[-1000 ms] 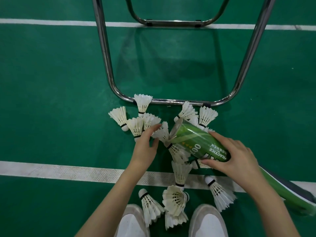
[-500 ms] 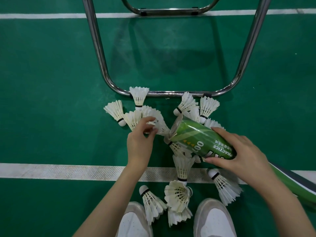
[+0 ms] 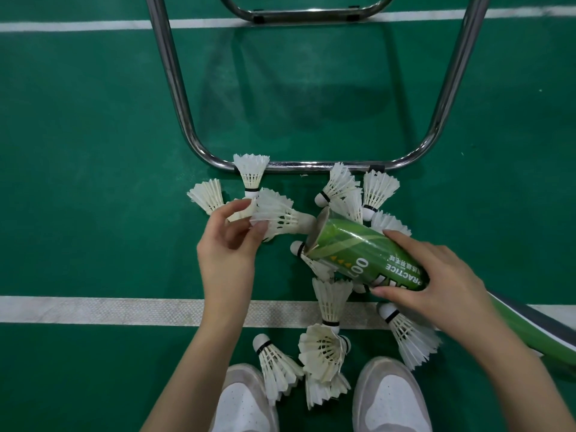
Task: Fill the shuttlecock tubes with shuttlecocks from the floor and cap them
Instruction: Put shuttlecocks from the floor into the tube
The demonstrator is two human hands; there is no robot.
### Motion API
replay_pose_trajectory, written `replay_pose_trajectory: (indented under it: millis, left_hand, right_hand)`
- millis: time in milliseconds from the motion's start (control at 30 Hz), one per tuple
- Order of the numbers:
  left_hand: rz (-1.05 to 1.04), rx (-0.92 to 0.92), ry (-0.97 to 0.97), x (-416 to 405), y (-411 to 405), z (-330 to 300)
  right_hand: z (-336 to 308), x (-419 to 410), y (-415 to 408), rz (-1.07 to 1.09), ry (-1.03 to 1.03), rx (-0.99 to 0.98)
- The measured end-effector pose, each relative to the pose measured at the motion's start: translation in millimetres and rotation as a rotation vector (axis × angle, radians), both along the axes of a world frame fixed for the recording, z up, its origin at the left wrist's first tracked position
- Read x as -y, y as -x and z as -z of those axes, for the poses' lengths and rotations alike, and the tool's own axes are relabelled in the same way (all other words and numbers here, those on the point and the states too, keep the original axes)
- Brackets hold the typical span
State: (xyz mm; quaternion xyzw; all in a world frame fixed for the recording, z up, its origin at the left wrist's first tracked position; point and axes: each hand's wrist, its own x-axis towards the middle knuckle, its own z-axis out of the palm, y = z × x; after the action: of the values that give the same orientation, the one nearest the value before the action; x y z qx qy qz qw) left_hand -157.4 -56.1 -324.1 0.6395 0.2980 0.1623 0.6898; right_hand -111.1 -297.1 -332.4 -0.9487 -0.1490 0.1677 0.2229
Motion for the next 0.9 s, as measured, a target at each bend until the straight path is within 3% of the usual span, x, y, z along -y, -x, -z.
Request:
replay_pose_trajectory:
  millis: [600,900]
  left_hand:
    - [0.319,-0.064,0.059,27.9,15.5,-0.8]
    - [0.409,-0.168,-0.119,28.1,18.4,11.1]
  right_hand:
    - [10.7,-1.8,4.7,-0.065,0.047,0.012]
    - [9.7,-2.9,7.8,-0.087,0.072,0.007]
